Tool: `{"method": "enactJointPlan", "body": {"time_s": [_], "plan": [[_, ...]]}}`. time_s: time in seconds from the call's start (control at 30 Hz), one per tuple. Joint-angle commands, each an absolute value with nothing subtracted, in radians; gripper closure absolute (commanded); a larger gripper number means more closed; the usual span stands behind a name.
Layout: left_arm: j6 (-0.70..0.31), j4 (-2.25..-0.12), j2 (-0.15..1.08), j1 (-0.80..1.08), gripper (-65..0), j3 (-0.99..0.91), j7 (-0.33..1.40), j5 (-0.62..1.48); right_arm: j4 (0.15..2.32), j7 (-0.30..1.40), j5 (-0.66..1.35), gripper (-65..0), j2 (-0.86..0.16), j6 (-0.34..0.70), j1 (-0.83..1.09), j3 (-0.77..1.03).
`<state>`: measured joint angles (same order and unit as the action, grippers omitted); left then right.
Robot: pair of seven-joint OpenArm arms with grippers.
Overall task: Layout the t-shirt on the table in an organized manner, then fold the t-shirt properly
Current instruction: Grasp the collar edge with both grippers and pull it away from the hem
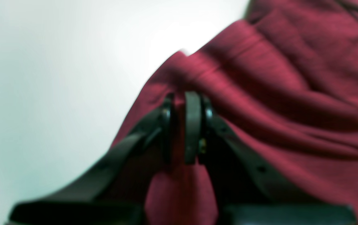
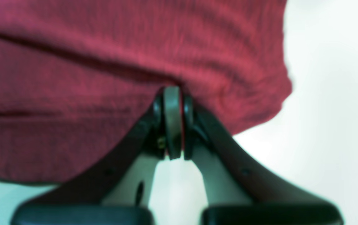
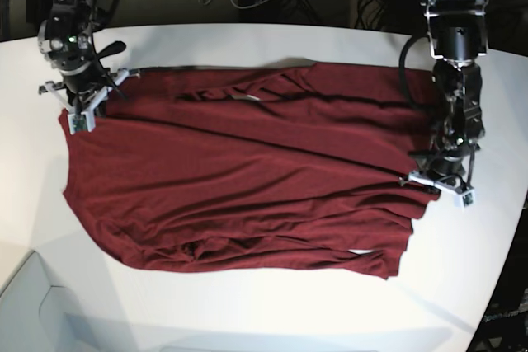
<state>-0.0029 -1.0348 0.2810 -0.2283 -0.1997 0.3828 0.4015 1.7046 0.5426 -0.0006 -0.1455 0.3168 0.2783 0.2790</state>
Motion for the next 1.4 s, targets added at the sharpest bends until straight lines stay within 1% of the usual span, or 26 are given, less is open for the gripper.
{"method": "enactJointPlan", "body": {"time_s": [0.0, 0.23, 0.33, 0.43, 0.5, 0.6, 0.73, 0.83, 0.97, 1.07, 1.23, 1.37], "plan": [[-0.004, -1.081, 0.295, -0.239, -5.9, -0.208, 0.354, 0.410, 1.739, 0.522, 0.005, 0.0, -0.151, 0.312, 0.271, 0.282], [0.002, -1.359, 0.295, -0.096, -5.9, -0.211, 0.354, 0.412, 1.778, 0.524, 0.005, 0.0, -0.148, 0.312, 0.280, 0.280], [0.004, -1.532, 0.302, 0.039, -5.9, -0.213, 0.354, 0.407, 1.781, 0.524, 0.005, 0.0, -0.133, 0.312, 0.283, 0.286], [-0.004, -1.644, 0.303, 0.177, -6.2, -0.237, 0.352, 0.403, 1.781, 0.524, 0.005, 0.0, -0.128, 0.312, 0.288, 0.286], [-0.004, -1.681, 0.295, 0.265, -6.2, -0.271, 0.354, 0.403, 1.787, 0.524, 0.005, 0.0, -0.128, 0.312, 0.298, 0.285], [-0.004, -1.695, 0.294, 0.355, -6.2, -0.311, 0.354, 0.409, 1.811, 0.524, 0.005, 0.0, -0.120, 0.312, 0.314, 0.282], [-0.004, -1.690, 0.294, 0.427, -6.2, -0.325, 0.354, 0.403, 1.854, 0.524, 0.005, 0.0, -0.077, 0.314, 0.341, 0.280], [-0.005, -1.627, 0.295, 0.432, -6.2, -0.320, 0.354, 0.403, 1.865, 0.524, 0.005, 0.0, -0.053, 0.321, 0.352, 0.272], [-0.005, -1.537, 0.294, 0.421, -6.2, -0.318, 0.352, 0.403, 1.867, 0.529, 0.005, 0.0, -0.019, 0.433, 0.360, 0.269], [-0.005, -1.491, 0.294, 0.410, -6.2, -0.318, 0.354, 0.403, 1.871, 0.532, 0.005, 0.0, -0.005, 0.478, 0.375, 0.269], [-0.005, -1.475, 0.295, 0.423, -6.2, -0.317, 0.355, 0.403, 1.871, 0.527, 0.005, 0.0, -0.001, 0.481, 0.395, 0.263], [-0.005, -1.497, 0.302, 0.473, -6.2, -0.317, 0.355, 0.403, 1.863, 0.533, 0.005, 0.0, 0.001, 0.481, 0.397, 0.263]]}}
